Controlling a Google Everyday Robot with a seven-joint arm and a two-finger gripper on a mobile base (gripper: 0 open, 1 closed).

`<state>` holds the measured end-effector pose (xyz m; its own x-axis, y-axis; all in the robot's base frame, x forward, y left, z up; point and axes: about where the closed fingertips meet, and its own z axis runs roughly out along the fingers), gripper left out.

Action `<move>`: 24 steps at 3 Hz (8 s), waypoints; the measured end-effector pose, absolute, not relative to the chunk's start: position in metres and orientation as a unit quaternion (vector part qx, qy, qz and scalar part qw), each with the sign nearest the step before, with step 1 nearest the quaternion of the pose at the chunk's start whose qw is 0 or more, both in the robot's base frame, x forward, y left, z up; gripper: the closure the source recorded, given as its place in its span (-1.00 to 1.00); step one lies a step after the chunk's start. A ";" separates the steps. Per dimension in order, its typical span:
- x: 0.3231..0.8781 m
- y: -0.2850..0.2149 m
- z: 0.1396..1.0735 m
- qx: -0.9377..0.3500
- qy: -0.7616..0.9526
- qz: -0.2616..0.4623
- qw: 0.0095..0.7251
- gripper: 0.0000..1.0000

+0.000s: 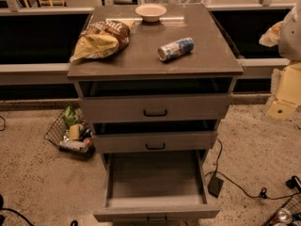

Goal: Close bottom drawer

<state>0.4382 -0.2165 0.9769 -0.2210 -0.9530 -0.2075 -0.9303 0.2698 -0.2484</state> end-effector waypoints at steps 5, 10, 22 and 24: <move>0.359 -0.089 0.753 -0.663 0.717 0.177 0.122 -1.00; 0.354 -0.060 0.584 -0.683 0.675 0.260 0.100 -1.00; 0.350 -0.127 0.188 -0.554 0.724 0.392 0.121 1.00; 0.367 -0.125 0.176 -0.597 0.716 0.341 0.119 1.00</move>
Offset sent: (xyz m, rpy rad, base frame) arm -0.0199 0.0412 -0.1062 0.1576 0.1975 0.1693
